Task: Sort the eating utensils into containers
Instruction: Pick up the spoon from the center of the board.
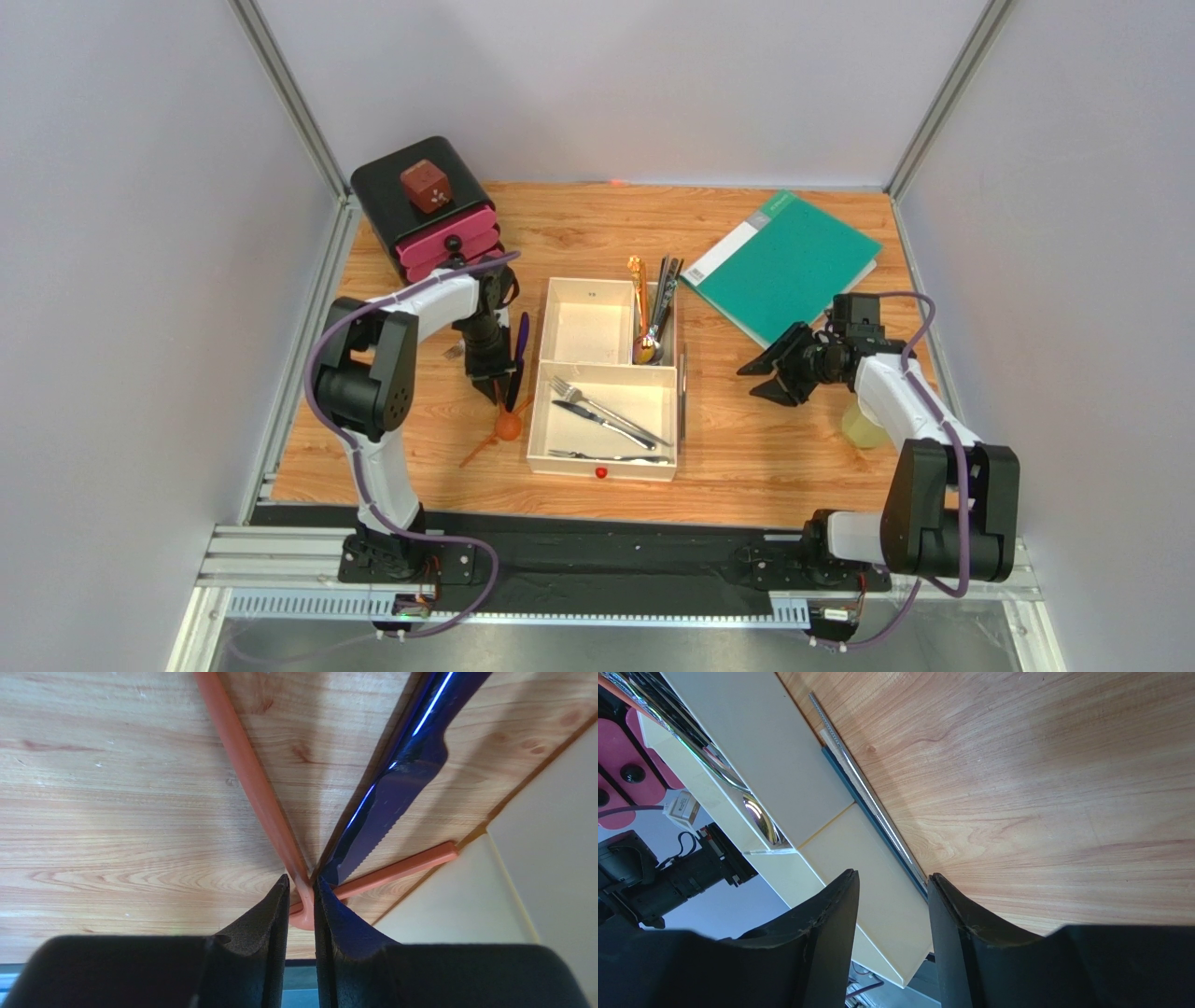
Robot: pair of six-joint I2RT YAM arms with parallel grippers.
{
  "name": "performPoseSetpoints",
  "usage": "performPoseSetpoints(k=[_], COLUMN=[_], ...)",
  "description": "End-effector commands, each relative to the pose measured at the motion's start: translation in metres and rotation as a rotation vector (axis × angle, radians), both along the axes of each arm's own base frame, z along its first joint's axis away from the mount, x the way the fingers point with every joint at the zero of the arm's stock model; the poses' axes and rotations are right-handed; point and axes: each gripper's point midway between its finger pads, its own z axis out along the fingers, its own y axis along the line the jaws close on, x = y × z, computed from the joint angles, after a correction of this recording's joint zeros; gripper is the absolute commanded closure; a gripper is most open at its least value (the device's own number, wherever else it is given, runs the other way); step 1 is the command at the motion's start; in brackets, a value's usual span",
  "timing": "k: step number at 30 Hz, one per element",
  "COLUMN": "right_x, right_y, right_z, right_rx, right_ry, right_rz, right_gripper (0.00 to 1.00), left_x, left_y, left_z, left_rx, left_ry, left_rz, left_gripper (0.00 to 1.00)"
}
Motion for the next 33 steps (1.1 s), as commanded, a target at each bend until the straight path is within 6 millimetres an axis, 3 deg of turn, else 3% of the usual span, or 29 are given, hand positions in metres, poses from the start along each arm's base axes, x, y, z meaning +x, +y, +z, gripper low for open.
performPoseSetpoints(k=[1,6,9,13,16,25,33], right_x=[0.013,0.015,0.016,0.014,0.015,0.026,0.030], right_y=[0.001,-0.001,-0.002,-0.004,-0.006,-0.007,-0.010], right_z=[0.013,0.013,0.016,0.017,0.016,0.023,0.034], right_rx=[0.020,0.023,0.025,0.027,0.026,0.038,0.025], right_ry=[-0.059,-0.064,-0.076,-0.081,-0.077,-0.090,-0.121], right_rz=[0.006,-0.002,-0.002,-0.008,-0.016,-0.034,-0.074], right_gripper=[0.54,0.54,0.54,0.54,0.54,0.54,0.55], left_x=[-0.008,-0.010,-0.010,-0.015,-0.011,0.004,0.007], left_y=[0.002,0.002,0.003,0.003,0.000,-0.008,-0.008], left_z=[-0.004,-0.006,-0.008,-0.012,-0.008,0.033,0.084], left_rx=[0.013,0.016,0.018,0.014,-0.004,-0.063,-0.089], left_ry=[0.029,0.041,0.045,0.064,0.037,-0.075,-0.215], left_rz=[0.002,0.008,0.000,-0.008,-0.015,-0.032,-0.056], left_gripper=[0.75,0.75,0.81,1.00,1.00,1.00,1.00])
